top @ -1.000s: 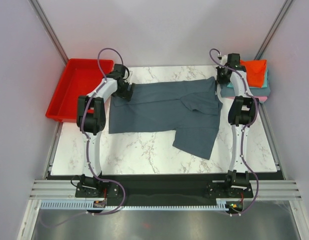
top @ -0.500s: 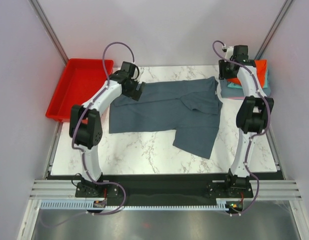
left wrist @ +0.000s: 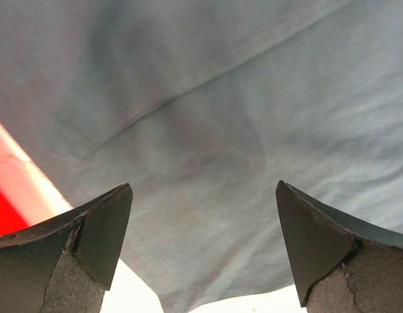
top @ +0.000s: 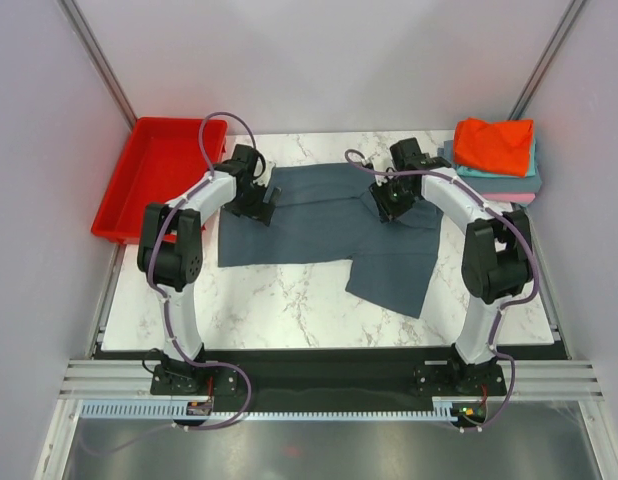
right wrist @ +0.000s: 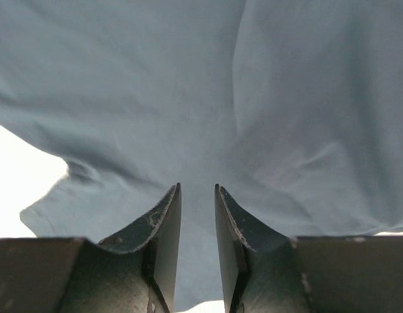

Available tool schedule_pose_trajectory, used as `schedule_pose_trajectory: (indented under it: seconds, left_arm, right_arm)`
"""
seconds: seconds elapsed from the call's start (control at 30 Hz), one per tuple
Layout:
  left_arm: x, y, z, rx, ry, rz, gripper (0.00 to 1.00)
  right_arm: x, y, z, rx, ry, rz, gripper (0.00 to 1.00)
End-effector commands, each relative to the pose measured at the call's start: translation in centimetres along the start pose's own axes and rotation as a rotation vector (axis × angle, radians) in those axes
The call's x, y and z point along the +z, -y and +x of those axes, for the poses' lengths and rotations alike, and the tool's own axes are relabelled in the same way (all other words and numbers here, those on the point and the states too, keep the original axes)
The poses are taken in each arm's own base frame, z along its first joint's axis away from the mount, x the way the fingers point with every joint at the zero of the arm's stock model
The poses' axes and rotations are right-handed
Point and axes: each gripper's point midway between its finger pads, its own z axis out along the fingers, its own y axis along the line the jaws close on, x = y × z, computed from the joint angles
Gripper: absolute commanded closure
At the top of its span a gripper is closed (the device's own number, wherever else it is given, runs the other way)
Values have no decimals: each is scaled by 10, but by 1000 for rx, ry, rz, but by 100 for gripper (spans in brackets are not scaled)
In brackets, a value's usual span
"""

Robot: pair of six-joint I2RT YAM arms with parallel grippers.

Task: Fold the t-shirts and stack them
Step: Fold the tshirt

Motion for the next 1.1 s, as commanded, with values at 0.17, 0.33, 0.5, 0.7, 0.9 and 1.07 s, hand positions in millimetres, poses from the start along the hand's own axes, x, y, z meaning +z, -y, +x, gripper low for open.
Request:
schedule_pose_trajectory:
  seconds: [0.17,0.33,0.5,0.7,0.9,1.07]
  left_arm:
    - [2,20,-2,-49,19,87,2]
    - [0,21,-3,-53,22,91,2]
    - [2,19,1,-52,13,79,2]
    - [3,17,3,-46,9,69,2]
    - [6,18,3,-48,5,71,2]
    - [9,19,2,-51,3,79,2]
  right_arm:
    - [11,6,31,-42,-100,28,67]
    - [30,11,31,-47,-116,48,65]
    - [52,23,22,-32,-117,71,61]
    - [65,36,1,-38,-80,110,57]
    - [59,48,-17,-35,-24,173,57]
    - [54,51,-23,-36,-2,194,57]
